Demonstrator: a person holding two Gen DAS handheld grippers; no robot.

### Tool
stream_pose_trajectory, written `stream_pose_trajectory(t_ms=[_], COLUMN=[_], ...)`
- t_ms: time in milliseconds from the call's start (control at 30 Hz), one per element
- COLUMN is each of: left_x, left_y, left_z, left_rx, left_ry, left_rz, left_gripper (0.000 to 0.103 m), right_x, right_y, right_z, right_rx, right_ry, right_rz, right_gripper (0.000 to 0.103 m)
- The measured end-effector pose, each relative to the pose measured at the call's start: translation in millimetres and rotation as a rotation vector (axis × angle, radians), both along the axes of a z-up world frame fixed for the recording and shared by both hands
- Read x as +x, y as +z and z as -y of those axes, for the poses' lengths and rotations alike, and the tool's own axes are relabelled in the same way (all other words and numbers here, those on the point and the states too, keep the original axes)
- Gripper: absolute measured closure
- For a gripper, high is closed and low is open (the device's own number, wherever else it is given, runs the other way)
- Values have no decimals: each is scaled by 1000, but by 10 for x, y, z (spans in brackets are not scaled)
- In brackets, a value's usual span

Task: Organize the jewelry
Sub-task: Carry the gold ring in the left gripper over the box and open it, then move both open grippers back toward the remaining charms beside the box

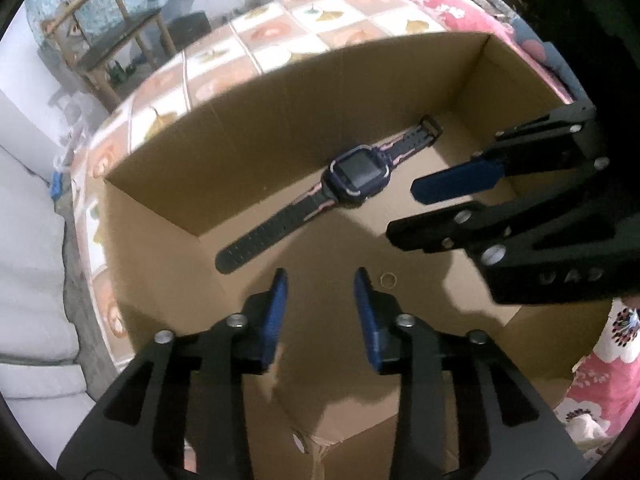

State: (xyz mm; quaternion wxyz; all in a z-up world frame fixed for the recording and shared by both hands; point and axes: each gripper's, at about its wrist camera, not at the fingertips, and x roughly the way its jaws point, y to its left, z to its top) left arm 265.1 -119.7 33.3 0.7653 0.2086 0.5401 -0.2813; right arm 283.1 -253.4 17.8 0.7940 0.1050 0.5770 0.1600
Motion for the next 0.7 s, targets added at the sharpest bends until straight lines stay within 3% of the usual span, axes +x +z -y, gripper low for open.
stream_pose_trajectory(t_ms=[200, 300, 433, 567, 700], left_x=[-168, -381, -760, -1221, -1644], left_y=[373, 643, 921, 991, 741], left_z=[-163, -385, -788, -1173, -1421], left_rx=[-89, -155, -254, -296, -288], left_ry=[3, 19, 67, 114, 167], left_rz=[115, 184, 269, 368, 403], left_gripper=[57, 50, 43, 38, 37], right_x=[-317, -675, -1315, -1949, -2243], right_y=[452, 746, 1011, 948, 599], right_z=[132, 274, 331, 349, 274], right_rx=[19, 55, 131, 197, 170], right_ry=[-16, -11, 5, 16, -21], right_rz=[143, 230, 373, 470, 446], right_gripper=[68, 67, 57, 52, 52])
